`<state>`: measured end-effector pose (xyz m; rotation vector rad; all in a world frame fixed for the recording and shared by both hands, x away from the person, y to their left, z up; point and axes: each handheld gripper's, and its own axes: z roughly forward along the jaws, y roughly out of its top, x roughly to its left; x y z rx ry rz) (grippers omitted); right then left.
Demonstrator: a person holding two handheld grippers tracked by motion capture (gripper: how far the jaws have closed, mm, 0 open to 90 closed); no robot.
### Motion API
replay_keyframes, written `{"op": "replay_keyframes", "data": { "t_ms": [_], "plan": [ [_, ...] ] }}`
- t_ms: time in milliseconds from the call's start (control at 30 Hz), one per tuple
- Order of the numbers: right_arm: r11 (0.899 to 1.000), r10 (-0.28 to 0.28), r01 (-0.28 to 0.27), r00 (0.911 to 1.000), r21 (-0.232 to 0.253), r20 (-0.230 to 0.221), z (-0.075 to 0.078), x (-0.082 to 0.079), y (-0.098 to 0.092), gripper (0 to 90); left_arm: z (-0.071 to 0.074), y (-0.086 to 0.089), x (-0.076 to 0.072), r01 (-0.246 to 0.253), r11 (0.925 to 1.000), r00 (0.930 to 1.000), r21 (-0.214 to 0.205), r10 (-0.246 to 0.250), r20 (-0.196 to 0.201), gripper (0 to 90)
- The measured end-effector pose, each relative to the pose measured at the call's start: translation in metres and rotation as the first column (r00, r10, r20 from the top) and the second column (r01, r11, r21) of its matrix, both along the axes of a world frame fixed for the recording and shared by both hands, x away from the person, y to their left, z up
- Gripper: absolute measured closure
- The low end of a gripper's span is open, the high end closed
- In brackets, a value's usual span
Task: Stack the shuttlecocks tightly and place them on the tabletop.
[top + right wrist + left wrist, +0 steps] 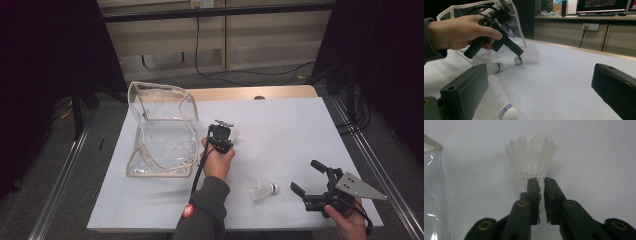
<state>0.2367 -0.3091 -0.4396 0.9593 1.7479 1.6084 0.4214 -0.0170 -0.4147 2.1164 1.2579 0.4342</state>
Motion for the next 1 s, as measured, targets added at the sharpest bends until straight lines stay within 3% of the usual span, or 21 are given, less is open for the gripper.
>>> {"op": "replay_keyframes", "data": {
  "t_ms": [167,300,367,533,600,633,700,800,1000],
  "plan": [
    [1.0,-0.001,0.001,1.0,0.002,0.0,0.0,0.0,0.0,0.2,0.013,0.0,0.0,-0.007,0.9998,1.0,-0.02,0.007,0.0,70.7],
    [1.0,-0.003,0.003,1.0,-0.002,0.004,0.001,0.0,0.0,0.2,0.025,-0.001,0.002,-0.043,0.9984,0.9989,-0.038,0.044,0.019,57.8],
    [1.0,-0.003,0.003,1.0,-0.002,0.004,0.001,0.0,0.0,0.3,0.029,-0.001,0.004,-0.043,0.9981,0.9989,-0.044,0.043,0.016,56.4],
    [1.0,-0.001,0.001,1.0,0.0,0.004,0.001,-0.001,0.0,0.3,0.033,-0.001,0.005,-0.07,0.9961,0.9975,-0.054,0.07,0.002,48.4],
    [1.0,-0.002,0.002,1.0,0.002,0.006,0.002,-0.001,0.0,0.3,0.034,-0.001,0.007,-0.081,0.9956,0.9967,-0.048,0.081,-0.001,41.6],
    [1.0,-0.002,0.002,1.0,0.002,0.006,0.002,-0.001,0.0,0.3,0.035,-0.001,0.008,-0.077,0.9962,0.997,-0.041,0.077,0.0,42.3],
    [1.0,-0.003,0.003,1.0,0.002,0.008,0.002,-0.001,0.0,0.3,0.036,-0.001,0.011,-0.085,0.9954,0.9964,-0.046,0.085,0.002,40.5],
    [1.0,-0.001,0.001,1.0,0.002,0.009,0.002,-0.001,0.0,0.3,0.038,-0.002,0.017,-0.109,0.9934,0.9939,-0.035,0.11,0.007,29.1],
    [1.0,0.001,-0.001,1.0,0.0,0.007,0.002,-0.001,0.0,0.3,0.042,0.0,0.03,-0.133,0.9901,0.9911,-0.045,0.133,-0.009,21.1]
  ]
}}
